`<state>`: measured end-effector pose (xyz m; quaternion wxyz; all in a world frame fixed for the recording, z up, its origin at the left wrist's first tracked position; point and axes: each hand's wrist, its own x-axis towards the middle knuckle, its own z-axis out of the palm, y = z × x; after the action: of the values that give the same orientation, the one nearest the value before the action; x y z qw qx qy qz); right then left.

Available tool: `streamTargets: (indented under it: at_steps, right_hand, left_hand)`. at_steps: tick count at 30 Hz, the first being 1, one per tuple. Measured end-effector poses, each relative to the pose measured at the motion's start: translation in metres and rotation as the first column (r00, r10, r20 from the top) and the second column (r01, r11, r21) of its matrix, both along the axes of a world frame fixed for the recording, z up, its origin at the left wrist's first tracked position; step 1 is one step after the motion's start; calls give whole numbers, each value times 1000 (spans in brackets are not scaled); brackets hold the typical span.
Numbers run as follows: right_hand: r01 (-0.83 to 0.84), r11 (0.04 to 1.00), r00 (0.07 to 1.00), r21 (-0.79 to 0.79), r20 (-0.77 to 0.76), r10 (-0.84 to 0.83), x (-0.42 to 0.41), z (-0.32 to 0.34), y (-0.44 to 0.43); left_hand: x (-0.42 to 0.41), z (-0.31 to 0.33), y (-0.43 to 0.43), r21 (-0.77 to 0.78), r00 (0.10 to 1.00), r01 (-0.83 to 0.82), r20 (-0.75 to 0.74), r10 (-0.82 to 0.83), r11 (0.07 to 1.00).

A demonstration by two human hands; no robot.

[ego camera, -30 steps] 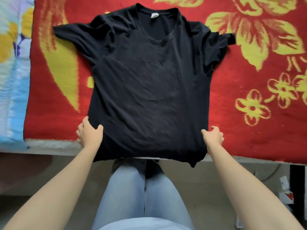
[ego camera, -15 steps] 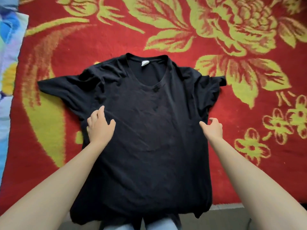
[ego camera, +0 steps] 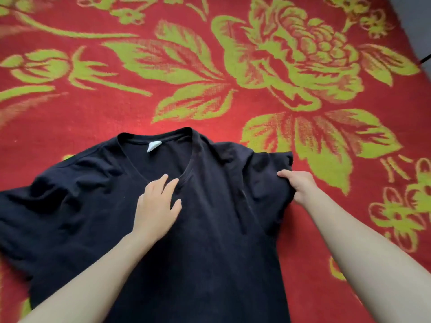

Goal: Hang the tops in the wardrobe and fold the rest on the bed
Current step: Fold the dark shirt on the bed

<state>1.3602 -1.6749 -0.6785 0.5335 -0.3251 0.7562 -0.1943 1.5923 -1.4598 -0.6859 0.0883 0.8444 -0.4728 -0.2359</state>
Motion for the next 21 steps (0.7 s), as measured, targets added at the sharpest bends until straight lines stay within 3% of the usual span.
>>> streamTargets:
  at_steps: [4, 8, 10, 15, 18, 21]
  right_hand:
    - [139, 934, 974, -330, -123, -189, -56, 8, -31]
    - [67, 944, 948, -322, -274, -161, -87, -4, -23]
    - [90, 959, 976, -268, -169, -139, -88, -4, -20]
    - [60, 998, 997, -26, -43, -61, -114, 2, -26]
    - [-3, 980, 998, 199, 59, -9, -132, 12, -29]
    - [-152, 916, 986, 370, 120, 115, -143, 19, -27]
  left_hand:
    - [-22, -8, -42, -39, 972, 221, 91, -217, 975]
    - [-41, -21, -75, 224, 942, 282, 120, -314, 933]
    - [-41, -25, -84, 337, 949, 246, 106, -296, 909]
    - [-40, -32, -84, 361, 953, 212, 130, -274, 908]
    - [-44, -27, -89, 316, 964, 172, 143, -226, 933]
    - [-49, -19, -107, 153, 984, 105, 128, -125, 983]
